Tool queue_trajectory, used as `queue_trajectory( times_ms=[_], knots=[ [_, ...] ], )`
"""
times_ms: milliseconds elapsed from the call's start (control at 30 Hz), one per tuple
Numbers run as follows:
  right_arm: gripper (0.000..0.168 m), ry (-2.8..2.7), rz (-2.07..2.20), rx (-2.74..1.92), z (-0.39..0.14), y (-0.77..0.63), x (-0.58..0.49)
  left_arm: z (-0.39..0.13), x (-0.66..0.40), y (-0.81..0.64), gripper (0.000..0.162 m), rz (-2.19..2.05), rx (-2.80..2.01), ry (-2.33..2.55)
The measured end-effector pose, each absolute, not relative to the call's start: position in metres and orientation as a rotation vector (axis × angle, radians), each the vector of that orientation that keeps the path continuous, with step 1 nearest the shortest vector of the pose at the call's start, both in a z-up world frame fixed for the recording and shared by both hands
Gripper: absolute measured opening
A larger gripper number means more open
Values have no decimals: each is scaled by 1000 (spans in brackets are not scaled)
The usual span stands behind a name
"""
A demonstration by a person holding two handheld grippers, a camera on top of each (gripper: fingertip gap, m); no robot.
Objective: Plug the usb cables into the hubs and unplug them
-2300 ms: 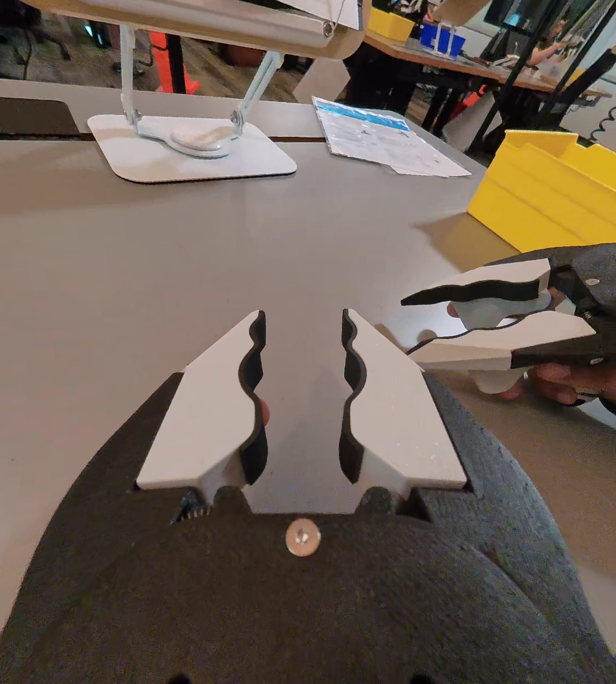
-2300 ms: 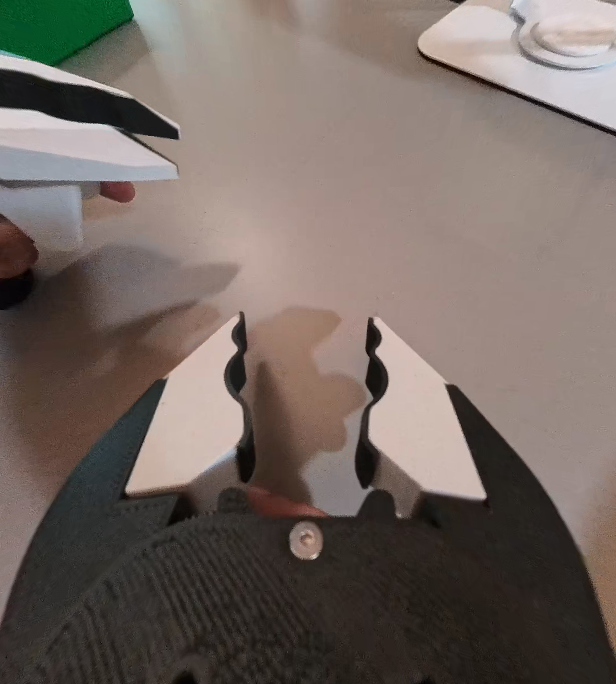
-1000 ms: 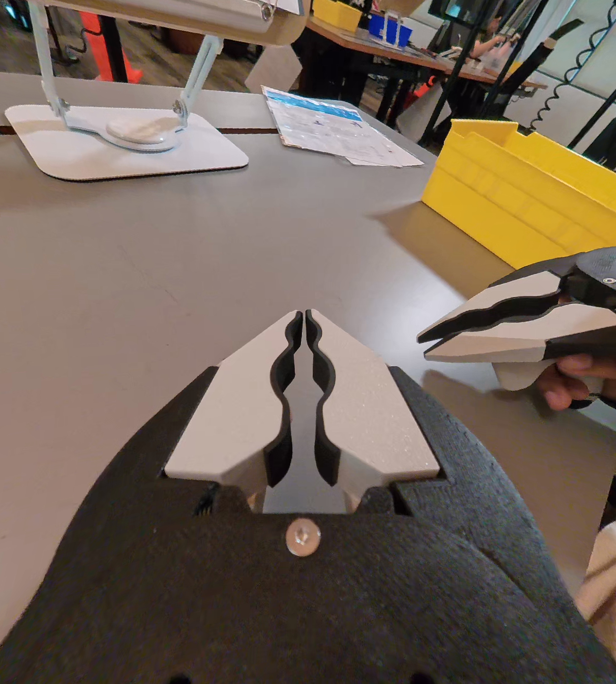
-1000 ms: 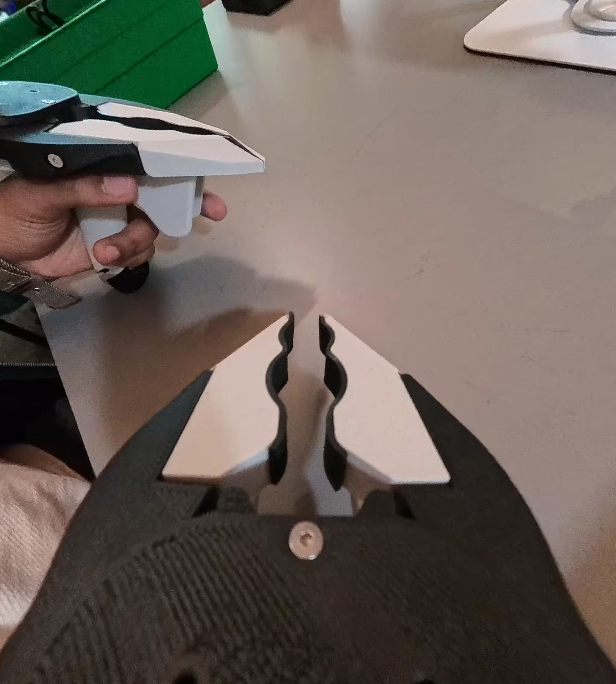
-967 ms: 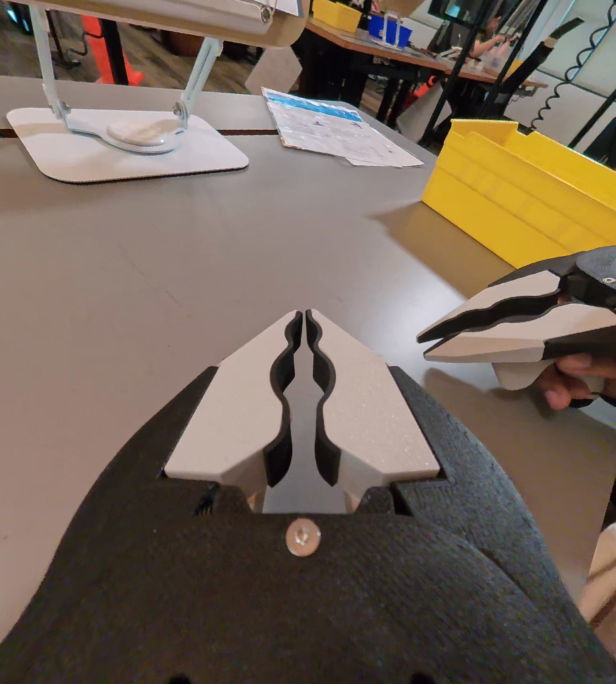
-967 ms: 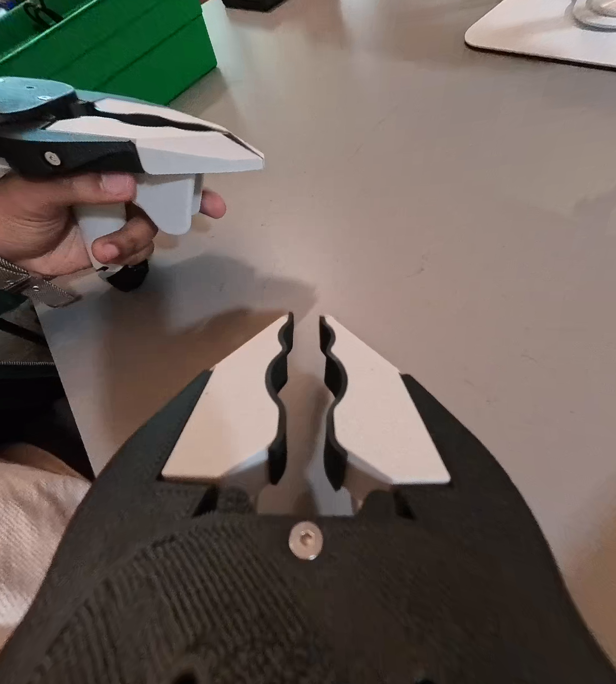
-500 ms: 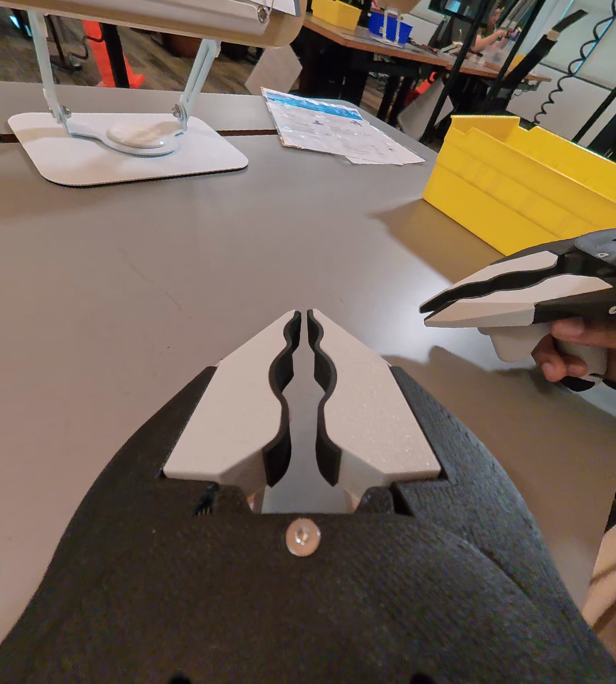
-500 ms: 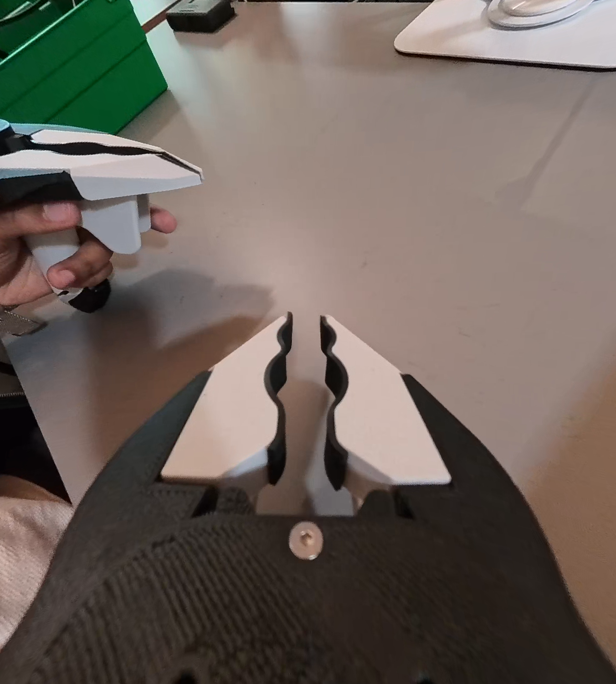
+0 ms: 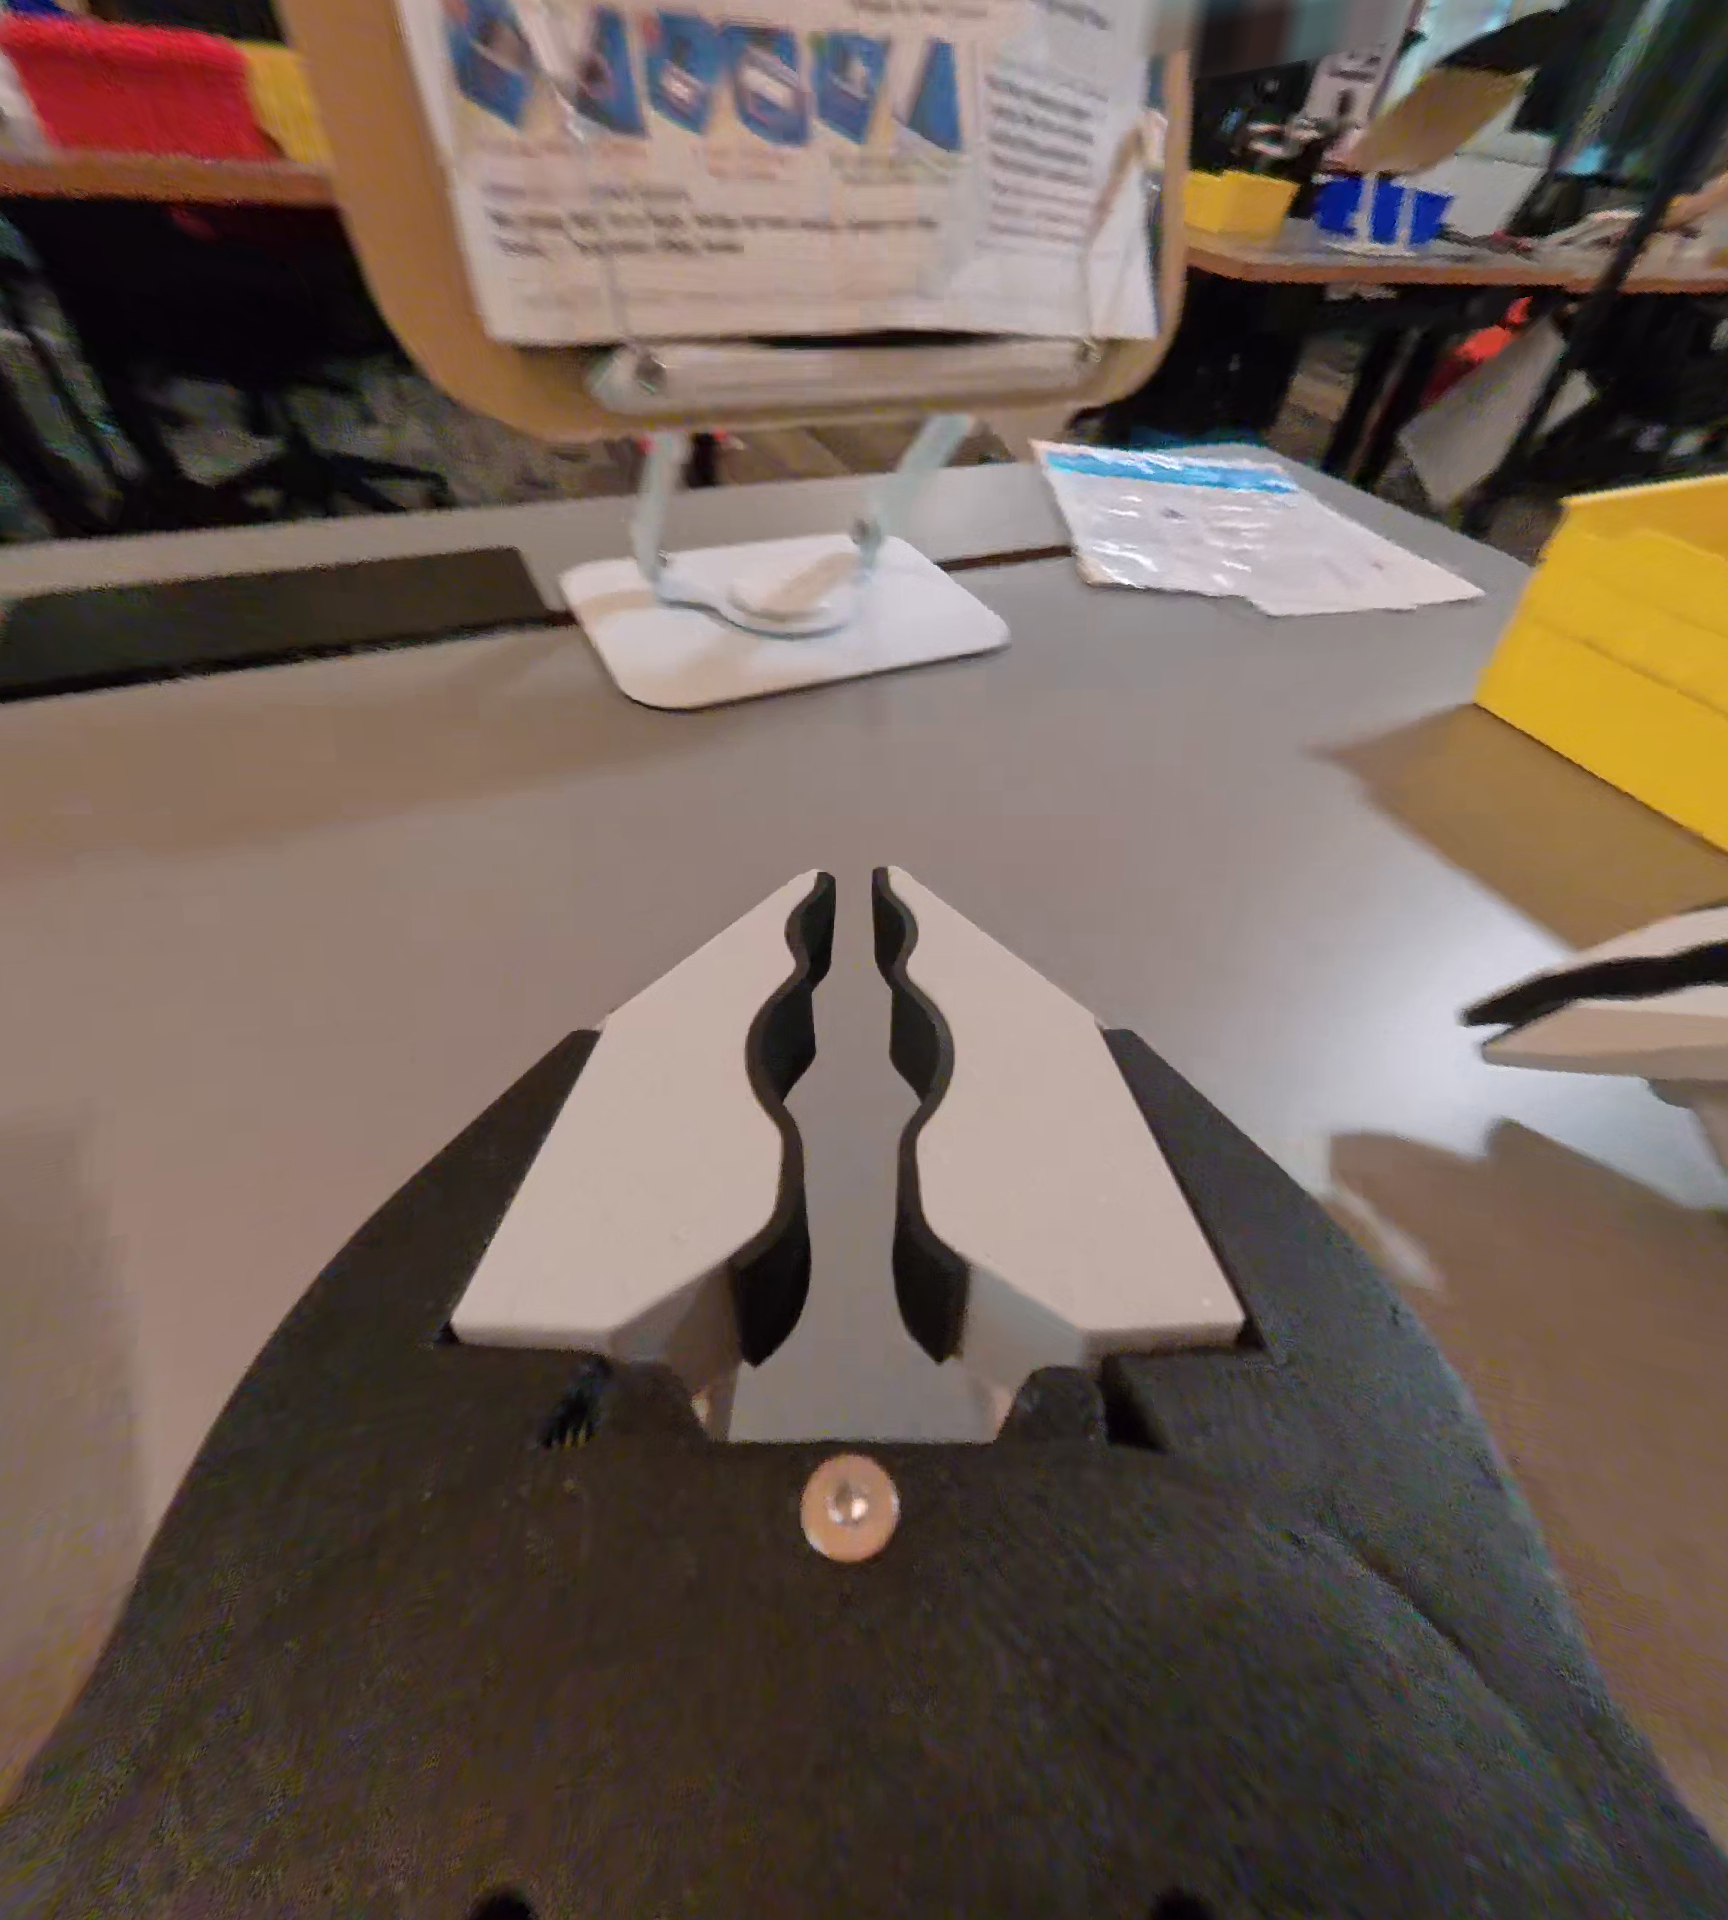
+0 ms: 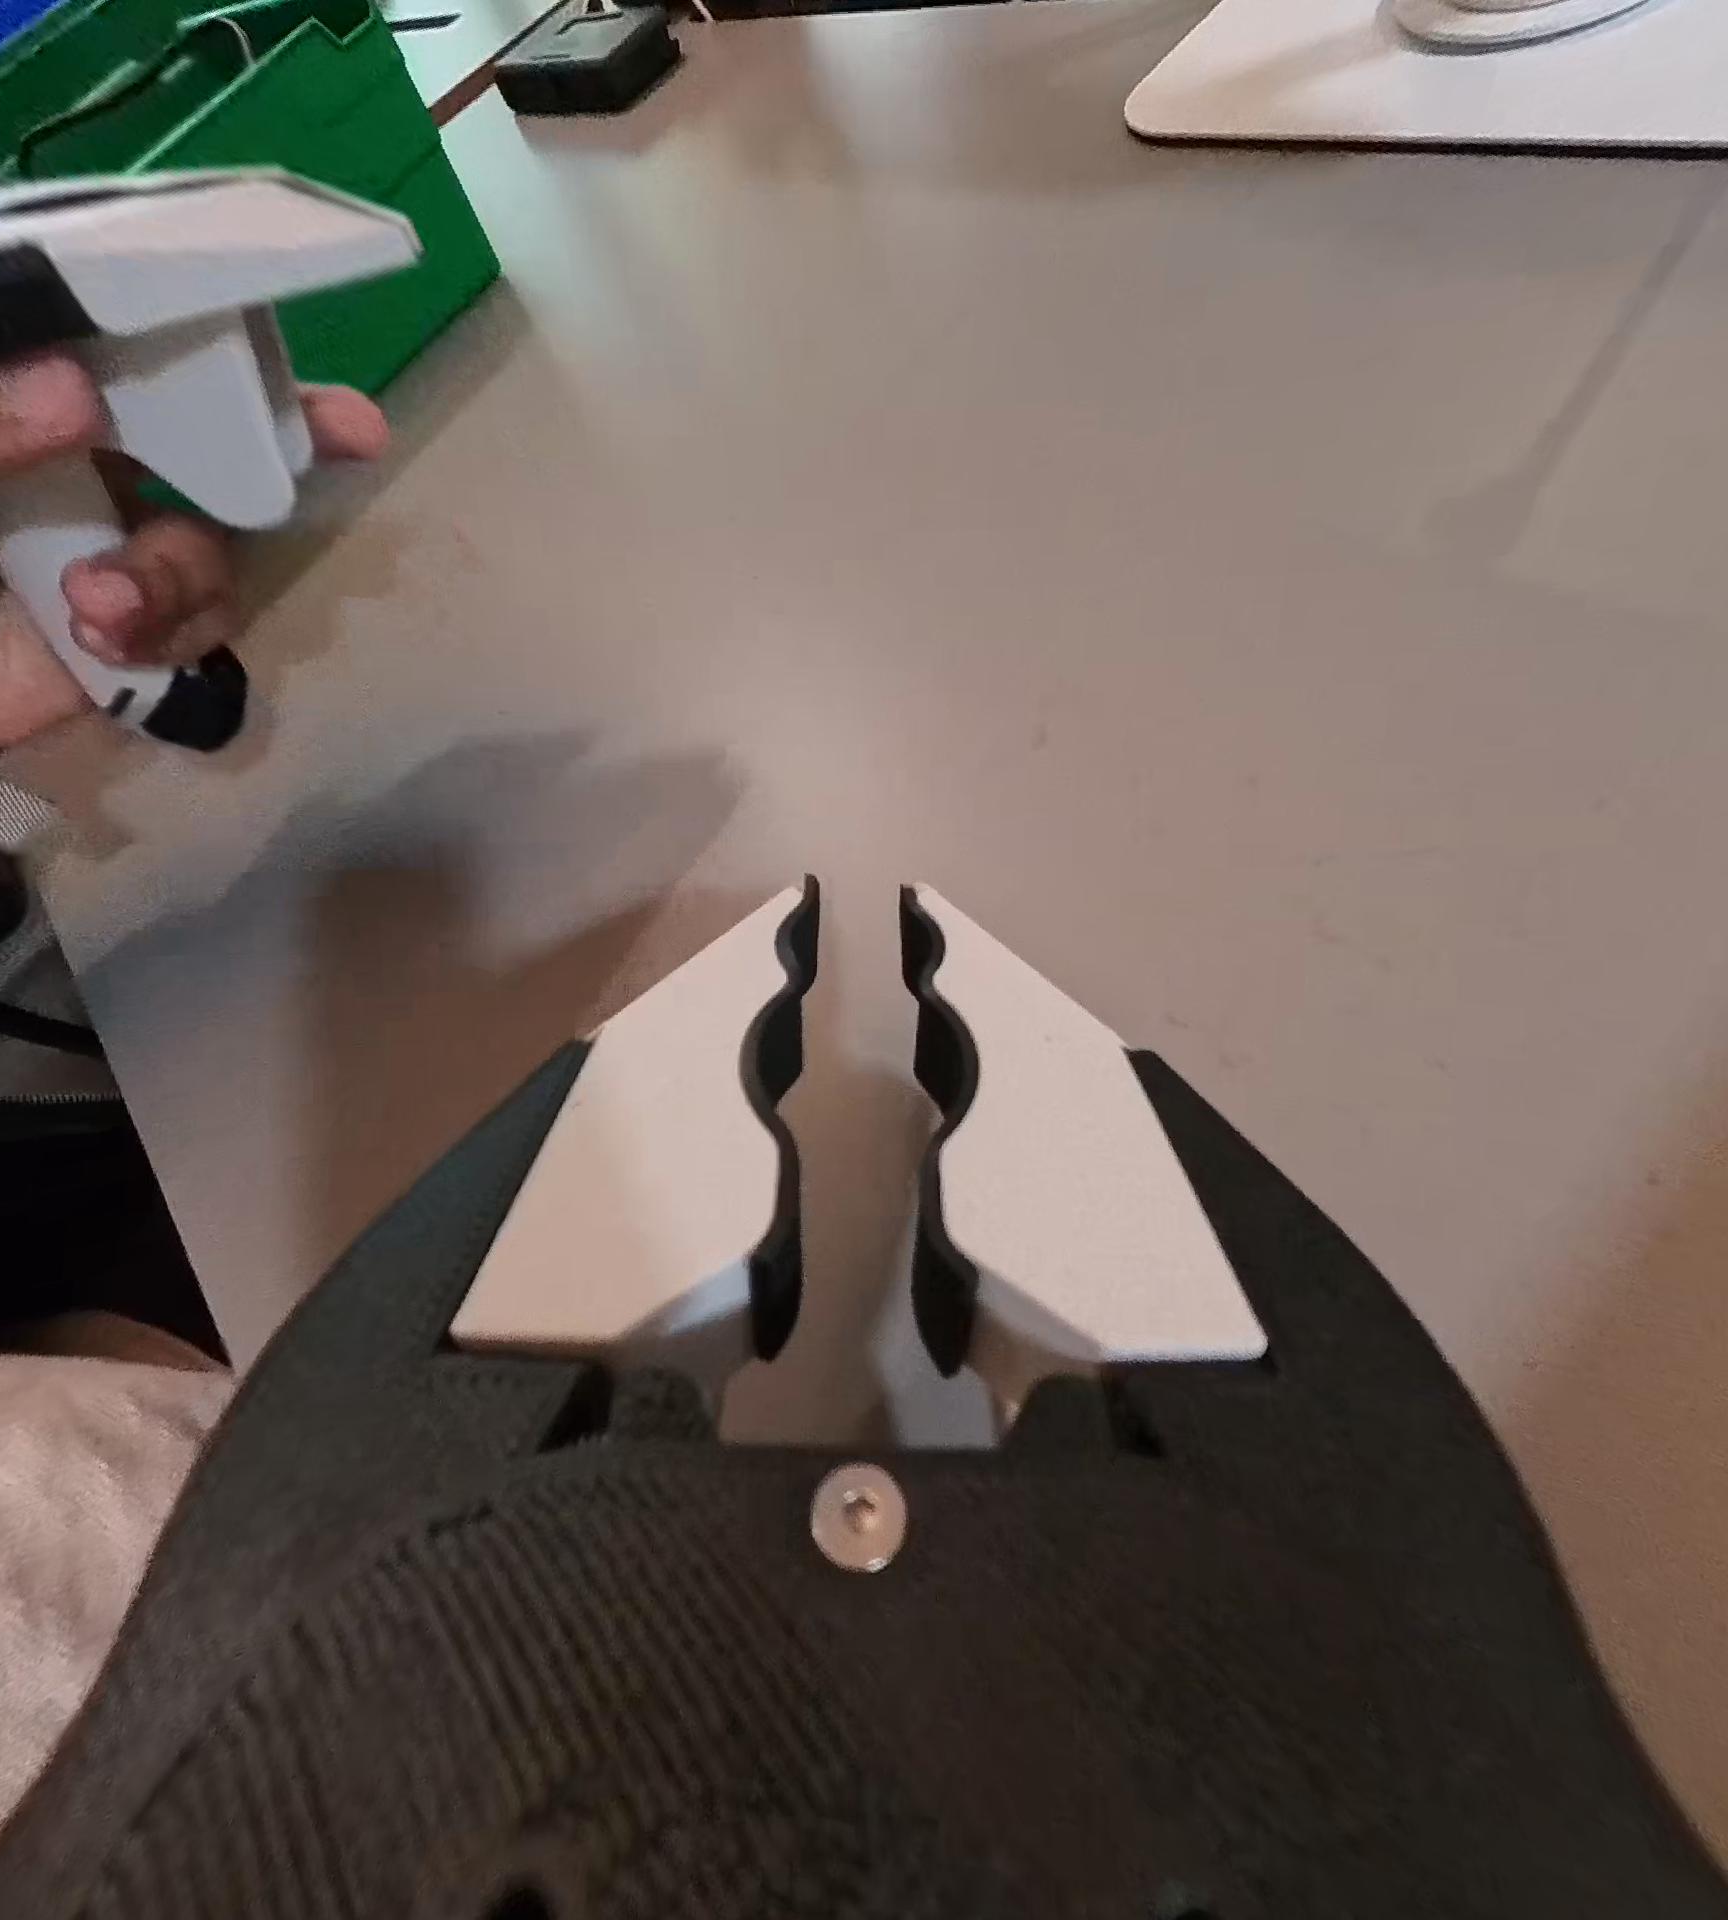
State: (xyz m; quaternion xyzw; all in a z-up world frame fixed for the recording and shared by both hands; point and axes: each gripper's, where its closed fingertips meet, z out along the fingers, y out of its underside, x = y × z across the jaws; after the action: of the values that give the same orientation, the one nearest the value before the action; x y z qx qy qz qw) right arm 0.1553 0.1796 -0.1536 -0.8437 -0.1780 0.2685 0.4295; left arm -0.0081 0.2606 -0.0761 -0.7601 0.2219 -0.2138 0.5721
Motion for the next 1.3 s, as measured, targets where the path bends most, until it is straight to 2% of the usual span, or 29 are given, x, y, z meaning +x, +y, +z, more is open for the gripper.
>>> queue_trajectory(
  times_ms=[167,333,400,433,533,600,667,733,800,833,900,933,1067,1300],
  knots=[
    [16,-408,741,-2095,-148,177,155,-30,-148,312,7,117,-1845,537],
    [17,-362,767,-2108,-148,177,157,-66,-290,345,35,332,-2301,409],
    [17,-351,755,-2117,-150,178,159,-77,-347,356,36,543,-2409,397],
    [17,-350,753,-2114,-149,178,160,-76,-369,361,31,692,-2414,470],
    [17,-358,736,-2113,-150,179,159,-71,-381,370,45,889,-2261,965],
    [17,-369,734,-2111,-150,179,157,-59,-370,381,49,833,-2135,1036],
    [17,-379,734,-2110,-151,179,155,-53,-362,393,61,700,-2136,965],
    [17,-383,730,-2116,-154,180,153,-69,-353,393,76,519,-2233,979],
    [17,-384,723,-2123,-156,180,153,-97,-359,385,78,472,-2401,1024],
    [16,-383,716,-2124,-157,181,154,-106,-368,385,74,524,-2457,1023],
    [16,-379,700,-2120,-157,182,157,-103,-379,394,16,659,-2411,1012],
    [16,-374,693,-2117,-156,183,158,-96,-373,396,1,621,-2370,1002],
    [15,-353,702,-2107,-154,184,161,-32,-343,402,1,412,-2225,804],
    [15,-378,763,-2098,-151,179,149,109,-349,399,1,638,-1920,664]
  ],
)
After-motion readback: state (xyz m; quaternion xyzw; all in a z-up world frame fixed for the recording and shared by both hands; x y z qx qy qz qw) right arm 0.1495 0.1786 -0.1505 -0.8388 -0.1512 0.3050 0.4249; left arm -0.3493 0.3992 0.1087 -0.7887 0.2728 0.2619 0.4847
